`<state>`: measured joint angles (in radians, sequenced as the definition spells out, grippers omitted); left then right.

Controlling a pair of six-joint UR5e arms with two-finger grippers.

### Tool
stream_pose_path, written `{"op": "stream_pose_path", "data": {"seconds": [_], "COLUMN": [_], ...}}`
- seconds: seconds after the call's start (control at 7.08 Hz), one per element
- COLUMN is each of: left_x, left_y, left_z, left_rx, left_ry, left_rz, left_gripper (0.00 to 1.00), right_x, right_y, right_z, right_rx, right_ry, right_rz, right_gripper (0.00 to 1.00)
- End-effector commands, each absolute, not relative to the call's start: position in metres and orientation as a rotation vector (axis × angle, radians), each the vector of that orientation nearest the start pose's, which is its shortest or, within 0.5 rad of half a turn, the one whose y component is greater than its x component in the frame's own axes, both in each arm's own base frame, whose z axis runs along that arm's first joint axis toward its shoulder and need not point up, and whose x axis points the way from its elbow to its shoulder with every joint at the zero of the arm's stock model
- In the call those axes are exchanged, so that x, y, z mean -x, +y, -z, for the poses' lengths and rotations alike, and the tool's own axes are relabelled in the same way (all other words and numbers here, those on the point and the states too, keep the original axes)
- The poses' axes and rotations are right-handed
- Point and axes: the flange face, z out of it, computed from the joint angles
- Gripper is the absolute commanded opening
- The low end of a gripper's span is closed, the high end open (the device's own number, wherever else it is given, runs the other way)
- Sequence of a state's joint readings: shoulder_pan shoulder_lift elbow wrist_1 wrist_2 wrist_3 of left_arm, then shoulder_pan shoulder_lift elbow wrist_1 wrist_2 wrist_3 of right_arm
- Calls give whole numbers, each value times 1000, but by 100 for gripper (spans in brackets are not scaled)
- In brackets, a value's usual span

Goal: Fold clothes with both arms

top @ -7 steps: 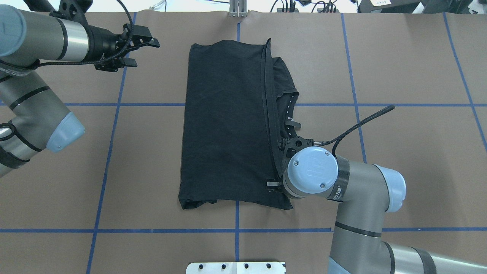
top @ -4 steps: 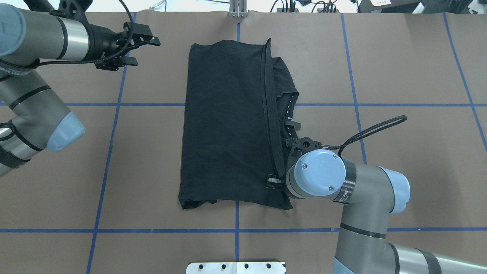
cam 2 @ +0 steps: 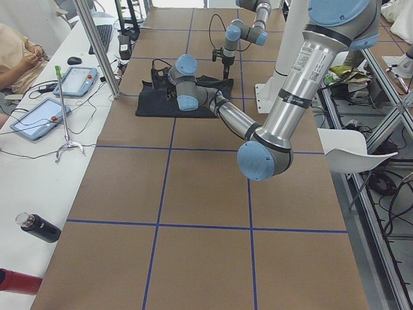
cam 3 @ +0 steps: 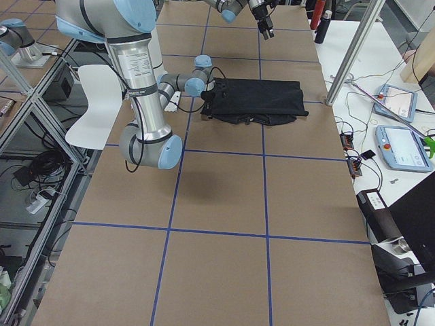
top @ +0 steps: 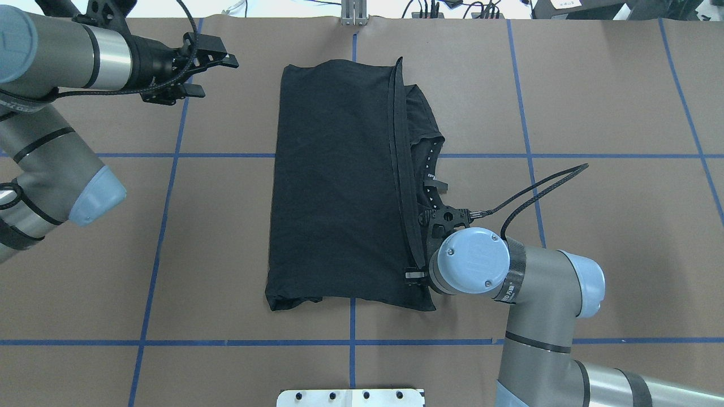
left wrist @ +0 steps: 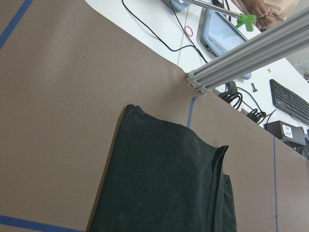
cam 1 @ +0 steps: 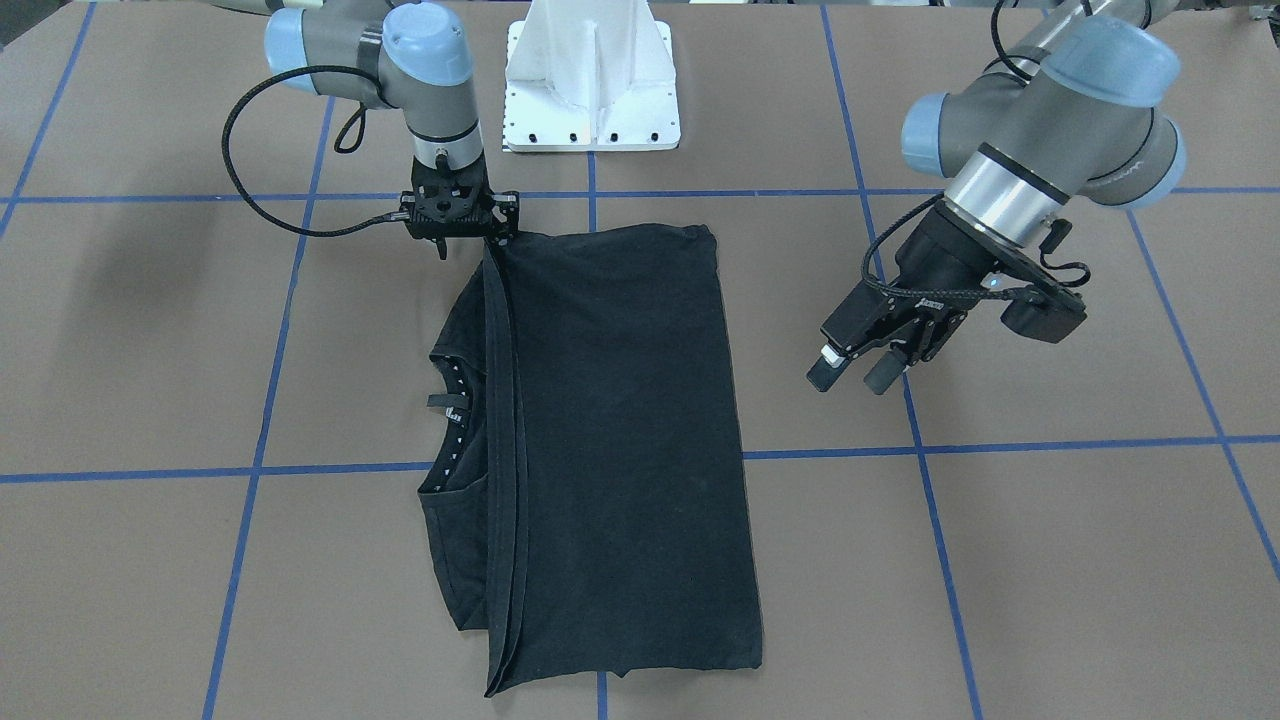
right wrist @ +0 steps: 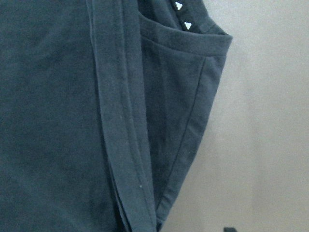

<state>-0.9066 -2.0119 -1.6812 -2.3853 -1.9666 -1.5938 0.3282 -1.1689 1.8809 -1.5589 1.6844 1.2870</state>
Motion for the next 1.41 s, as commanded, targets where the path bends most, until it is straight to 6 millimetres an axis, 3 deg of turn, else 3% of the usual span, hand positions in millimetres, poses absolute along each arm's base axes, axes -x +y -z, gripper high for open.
{"op": "stream_pose_path", "data": {"seconds": [0.0, 0.28, 0.42, 0.56, 0.85, 1.27], "left_x": [-311, -310, -310, -310, -310, -307], "left_y": [-551, -550, -550, -550, -550, -549], "left_z": [-262, -262, -262, -262, -262, -265], "left_rx": [-279, -269, -268, -268, -269, -270], "left_ry": [1373, 1376, 1376, 1376, 1377, 1375], "left_rz": [505, 518, 518, 518, 517, 519], "left_gripper": [99, 99, 99, 99, 99, 99], "right_x": [530, 505, 483, 472, 499, 547], "right_y": [-316, -324, -318, -320, -351, -375], "right_z": [-313, -332, -347, -337, -268, -257], "right_rx": [-132, -141, -145, -151, -142, -140], "right_ry": [-704, -682, -667, -686, -656, -621], "right_rz": [42, 73, 90, 84, 50, 50], "right_gripper": [71, 70, 71, 71, 71, 72]}}
